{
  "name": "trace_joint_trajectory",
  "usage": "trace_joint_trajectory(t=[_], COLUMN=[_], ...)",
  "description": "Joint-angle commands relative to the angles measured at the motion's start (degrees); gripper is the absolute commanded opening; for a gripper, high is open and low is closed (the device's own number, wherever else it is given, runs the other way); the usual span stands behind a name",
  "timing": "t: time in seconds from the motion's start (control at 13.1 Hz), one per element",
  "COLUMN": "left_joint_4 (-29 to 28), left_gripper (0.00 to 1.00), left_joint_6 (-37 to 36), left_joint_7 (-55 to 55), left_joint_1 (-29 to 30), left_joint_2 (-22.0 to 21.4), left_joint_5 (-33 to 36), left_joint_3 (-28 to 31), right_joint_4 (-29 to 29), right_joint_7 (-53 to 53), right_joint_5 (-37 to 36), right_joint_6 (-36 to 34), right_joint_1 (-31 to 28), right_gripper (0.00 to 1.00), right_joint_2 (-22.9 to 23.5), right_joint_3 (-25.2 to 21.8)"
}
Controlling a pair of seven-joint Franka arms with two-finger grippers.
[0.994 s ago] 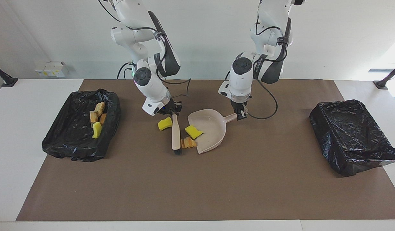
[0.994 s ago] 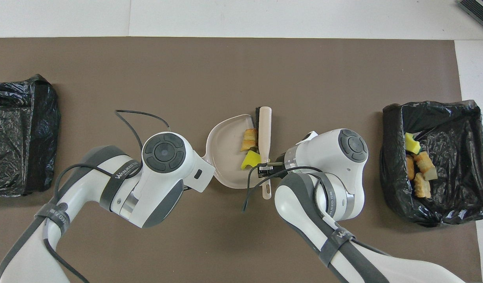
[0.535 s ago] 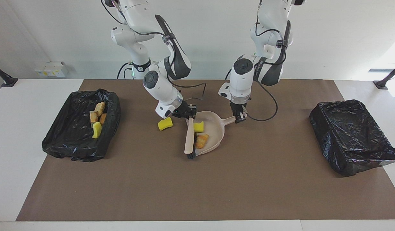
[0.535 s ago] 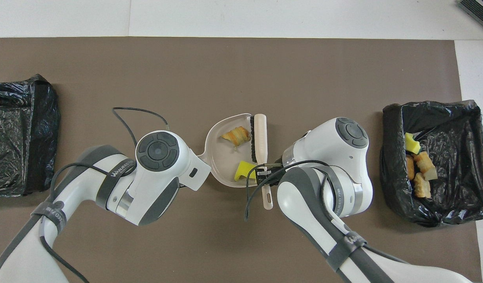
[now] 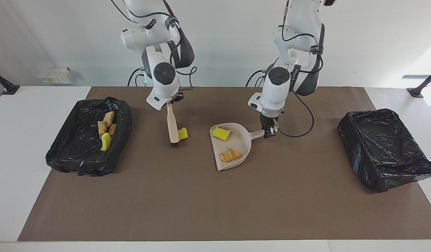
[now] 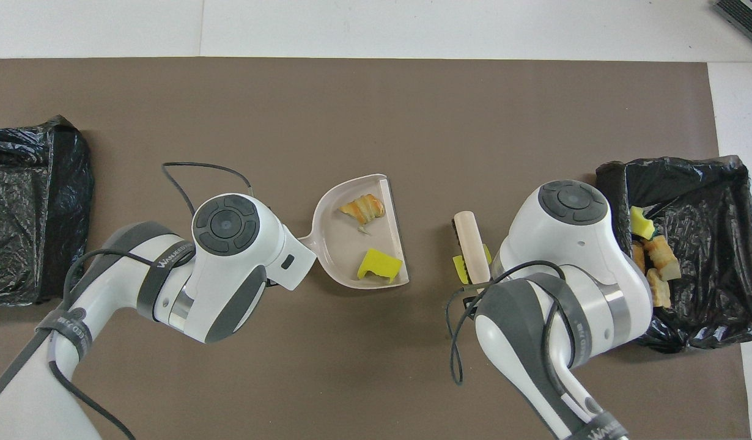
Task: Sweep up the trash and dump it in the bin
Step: 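Sweep the crust and sponge pieces into the dustpan with the right gripper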
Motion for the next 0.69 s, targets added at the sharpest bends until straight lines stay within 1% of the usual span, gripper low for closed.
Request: trace_joint_trajectory(t=[0.0, 0.08, 0.23, 0.31, 0.46, 0.54, 0.61], left_joint_4=[-0.03, -0.64, -2.31, -3.54, -5.13, -5.39, -5.48], left_gripper=[0.00, 0.00, 0.00, 0.00, 0.00, 0.00, 0.00], left_joint_6=[-4.05, -4.06, -3.97, -3.62, -3.09, -3.09, -3.26], left_joint_7=[1.56, 1.39, 1.39, 1.39, 1.30, 1.30, 1.30], left_joint_1=[0.02, -0.16, -0.16, -0.16, -0.42, -0.42, -0.77], left_joint_2=[-2.70, -3.14, -4.19, -4.63, -4.99, -5.16, -5.25], left_joint_5=[0.14, 1.02, 1.20, 1.29, 2.60, 2.87, 2.96], left_joint_3=[0.13, 0.13, 0.13, 0.13, 0.04, 0.04, 0.04], right_joint_4=[-13.52, -15.30, -15.76, -16.28, -16.64, -16.46, -16.38], right_joint_7=[-0.25, -1.31, -2.02, -1.41, -1.67, -1.50, -1.76], right_joint_5=[-2.45, -1.67, 0.00, 2.27, 6.50, 7.82, 10.70], right_joint_6=[7.57, 8.21, 7.96, 9.00, 13.30, 13.75, 14.71], right_joint_1=[-5.96, -6.33, -6.24, -5.46, -5.19, -3.88, -3.35], right_gripper=[0.00, 0.00, 0.00, 0.00, 0.00, 0.00, 0.00], right_joint_2=[-9.16, -10.23, -10.68, -10.07, -9.10, -8.84, -8.57], right_joint_3=[0.88, 0.88, 0.97, 0.97, 1.06, 1.06, 1.06])
